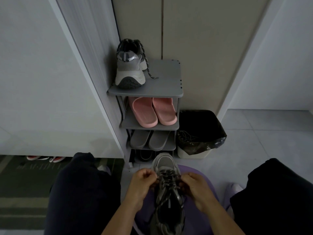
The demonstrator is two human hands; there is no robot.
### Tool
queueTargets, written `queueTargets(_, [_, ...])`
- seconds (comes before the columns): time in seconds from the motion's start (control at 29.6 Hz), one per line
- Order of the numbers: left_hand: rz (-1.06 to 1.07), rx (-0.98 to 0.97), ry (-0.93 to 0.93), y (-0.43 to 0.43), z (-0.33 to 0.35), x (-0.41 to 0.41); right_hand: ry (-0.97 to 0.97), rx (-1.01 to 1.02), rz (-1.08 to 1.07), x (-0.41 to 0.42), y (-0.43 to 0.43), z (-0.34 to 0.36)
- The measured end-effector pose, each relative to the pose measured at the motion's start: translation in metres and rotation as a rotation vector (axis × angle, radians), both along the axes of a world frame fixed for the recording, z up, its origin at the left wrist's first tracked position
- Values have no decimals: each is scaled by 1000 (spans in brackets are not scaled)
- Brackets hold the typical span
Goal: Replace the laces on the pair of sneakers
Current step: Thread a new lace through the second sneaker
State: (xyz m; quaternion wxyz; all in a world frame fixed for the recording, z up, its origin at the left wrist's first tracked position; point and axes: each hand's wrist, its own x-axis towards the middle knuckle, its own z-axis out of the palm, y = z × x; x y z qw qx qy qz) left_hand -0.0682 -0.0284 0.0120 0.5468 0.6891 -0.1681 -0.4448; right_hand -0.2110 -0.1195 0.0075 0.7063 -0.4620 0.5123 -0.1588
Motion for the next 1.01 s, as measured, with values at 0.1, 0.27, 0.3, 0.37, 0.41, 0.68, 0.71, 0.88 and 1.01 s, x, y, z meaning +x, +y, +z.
queueTargets(0.1, [-71, 3, -64, 1, -2, 1, -6, -70, 52, 0, 2, 1])
queueTargets(0.27, [-106, 22, -99, -1, -2, -2, -24, -118, 137, 1, 5, 4])
queueTargets(0.3, [-64, 13, -66, -1, -2, -3, -16, -104, 114, 2, 6, 3])
queueTargets(0.37, [-7, -2, -14, 0, 0, -6, 4, -67, 71, 0, 7, 2])
queueTargets(0.41, [-4, -2, -29, 1, 0, -7, 15, -65, 75, -1, 6, 2])
queueTargets(0.68, [-270, 15, -412, 2, 6, -3, 76, -196, 273, -2, 5, 16])
queueTargets(0.71, [-310, 33, -458, 0, 6, -3, 85, -208, 292, -1, 5, 18])
queueTargets(0.88, [-293, 77, -443, -1, 5, -1, 105, -198, 255, 0, 5, 16])
queueTargets(1.01, [4, -3, -116, 7, 0, -4, 9, 12, 49, -5, 4, 10])
